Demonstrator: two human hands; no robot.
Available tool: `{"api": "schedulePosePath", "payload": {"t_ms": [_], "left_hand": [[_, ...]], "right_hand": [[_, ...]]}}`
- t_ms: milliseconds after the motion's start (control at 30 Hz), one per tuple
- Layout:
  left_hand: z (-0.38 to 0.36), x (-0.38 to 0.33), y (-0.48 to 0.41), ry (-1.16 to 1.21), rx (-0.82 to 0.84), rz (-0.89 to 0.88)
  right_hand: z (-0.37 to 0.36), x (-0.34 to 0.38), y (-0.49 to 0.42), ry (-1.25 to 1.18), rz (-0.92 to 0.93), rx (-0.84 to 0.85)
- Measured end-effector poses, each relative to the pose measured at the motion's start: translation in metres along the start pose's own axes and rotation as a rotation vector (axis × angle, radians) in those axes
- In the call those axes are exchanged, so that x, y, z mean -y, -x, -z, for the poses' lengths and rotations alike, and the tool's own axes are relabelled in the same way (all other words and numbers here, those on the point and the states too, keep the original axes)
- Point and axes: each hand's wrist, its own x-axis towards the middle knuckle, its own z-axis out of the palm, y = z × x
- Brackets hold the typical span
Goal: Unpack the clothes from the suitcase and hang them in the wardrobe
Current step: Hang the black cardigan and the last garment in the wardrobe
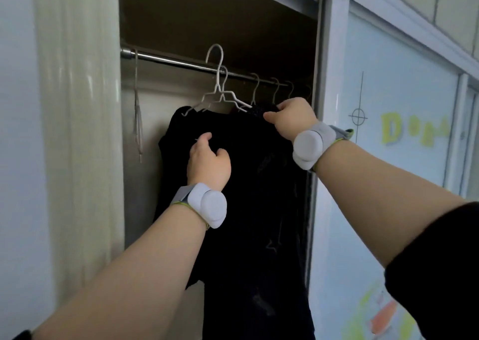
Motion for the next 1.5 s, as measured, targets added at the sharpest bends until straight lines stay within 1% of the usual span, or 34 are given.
{"api": "schedulePosePath", "payload": {"t_ms": [133, 200, 267, 367, 567, 733, 900, 967, 1033, 1100, 1167, 1233, 1300, 1367, 1500], "left_hand": [[0.019, -0.003, -0.009, 0.009, -0.095, 0.033], [0.028, -0.001, -0.012, 0.002, -0.127, 0.040], [0.032, 0.001, -0.011, -0.002, -0.108, 0.042], [0.036, 0.007, -0.008, -0.017, -0.105, 0.049], [0.038, 0.017, -0.003, -0.049, -0.137, 0.073], [0.028, 0.022, 0.007, -0.060, -0.121, 0.102], [0.007, 0.027, 0.021, -0.041, -0.040, 0.129], [-0.002, 0.026, 0.028, -0.012, -0.005, 0.128], [-0.012, 0.021, 0.035, 0.013, 0.040, 0.116], [-0.021, 0.015, 0.042, 0.040, 0.098, 0.090], [-0.030, 0.008, 0.051, 0.056, 0.155, 0.050], [-0.038, 0.004, 0.060, 0.065, 0.204, 0.009], [-0.043, 0.004, 0.067, 0.056, 0.245, -0.002], [-0.047, 0.006, 0.071, 0.051, 0.268, 0.008], [-0.047, 0.015, 0.080, 0.043, 0.304, 0.038]], "right_hand": [[-0.020, 0.022, -0.036, 0.007, -0.063, 0.010], [-0.033, 0.029, -0.051, 0.001, -0.069, 0.074], [-0.042, 0.031, -0.058, -0.015, -0.058, 0.087], [-0.056, 0.030, -0.067, -0.062, -0.022, 0.020], [-0.082, 0.032, -0.076, -0.081, 0.021, 0.116], [-0.091, 0.024, -0.062, 0.028, 0.061, 0.182], [-0.069, 0.004, -0.032, 0.194, 0.222, 0.181], [-0.058, -0.010, -0.014, 0.212, 0.290, 0.142], [-0.048, -0.027, 0.008, 0.216, 0.329, 0.069], [-0.042, -0.047, 0.028, 0.244, 0.351, -0.049], [-0.038, -0.070, 0.046, 0.262, 0.370, -0.207], [-0.033, -0.095, 0.062, 0.248, 0.315, -0.316], [-0.032, -0.117, 0.076, 0.189, 0.202, -0.346], [-0.033, -0.131, 0.089, 0.057, 0.064, -0.295], [-0.029, -0.138, 0.100, -0.111, -0.073, -0.229]]}}
